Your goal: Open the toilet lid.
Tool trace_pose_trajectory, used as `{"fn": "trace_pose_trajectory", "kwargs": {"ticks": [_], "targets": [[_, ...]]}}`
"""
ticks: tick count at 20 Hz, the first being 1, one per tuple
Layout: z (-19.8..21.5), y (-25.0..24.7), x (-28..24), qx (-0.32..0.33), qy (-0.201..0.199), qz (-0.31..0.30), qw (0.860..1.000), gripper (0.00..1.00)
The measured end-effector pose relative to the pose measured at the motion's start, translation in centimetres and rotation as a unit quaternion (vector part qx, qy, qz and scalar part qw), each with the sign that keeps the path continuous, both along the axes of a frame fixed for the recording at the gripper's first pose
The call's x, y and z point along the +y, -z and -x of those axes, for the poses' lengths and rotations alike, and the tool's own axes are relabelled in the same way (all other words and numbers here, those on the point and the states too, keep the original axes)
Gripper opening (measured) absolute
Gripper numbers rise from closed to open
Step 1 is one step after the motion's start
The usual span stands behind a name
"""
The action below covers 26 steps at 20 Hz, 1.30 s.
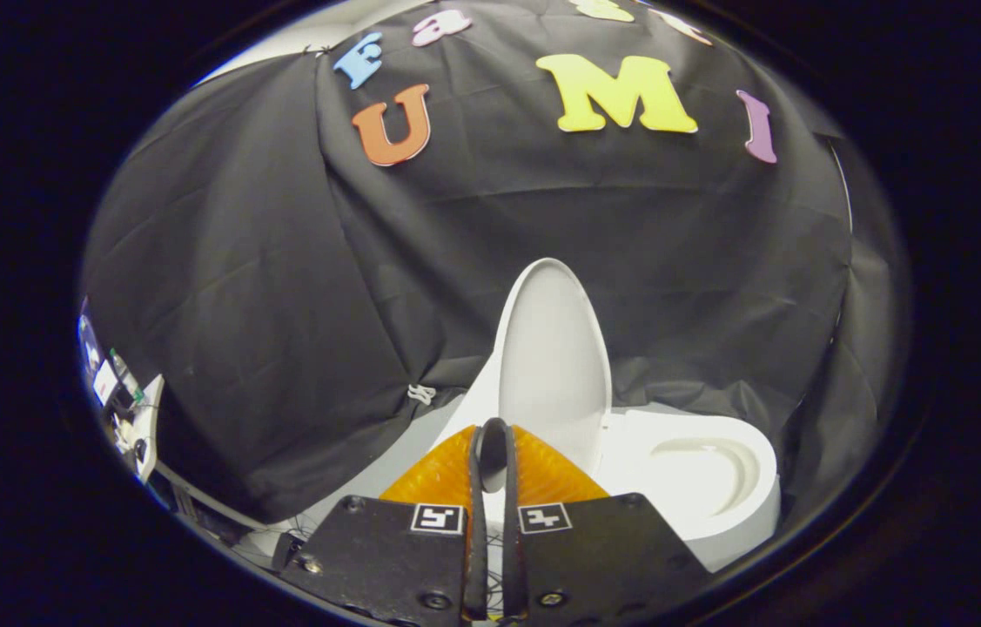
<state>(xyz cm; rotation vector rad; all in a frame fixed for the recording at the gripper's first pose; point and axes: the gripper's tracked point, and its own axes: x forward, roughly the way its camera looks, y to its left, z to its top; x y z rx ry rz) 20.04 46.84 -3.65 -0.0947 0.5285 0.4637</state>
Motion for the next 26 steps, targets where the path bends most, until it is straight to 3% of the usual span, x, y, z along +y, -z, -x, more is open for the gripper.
{"fn": "trace_pose_trajectory", "kwargs": {"ticks": [4,9,14,21,22,24,26], "targets": [[0.0,0.2,1.3,-0.02,-0.002,0.048,0.999,0.1],[0.0,-0.8,-1.6,-0.07,0.023,0.127,0.989,0.12],[2.6,-2.5,-2.2,-0.034,-0.012,0.037,0.999,0.2],[7.2,-7.6,-8.7,-0.08,-0.005,-0.017,0.997,0.35],[8.1,-7.8,-9.8,-0.087,-0.008,-0.025,0.996,0.47],[9.5,-8.4,-13.0,-0.108,0.006,-0.03,0.994,0.49],[11.0,-8.8,-16.5,-0.141,0.023,-0.026,0.989,0.61]]}}
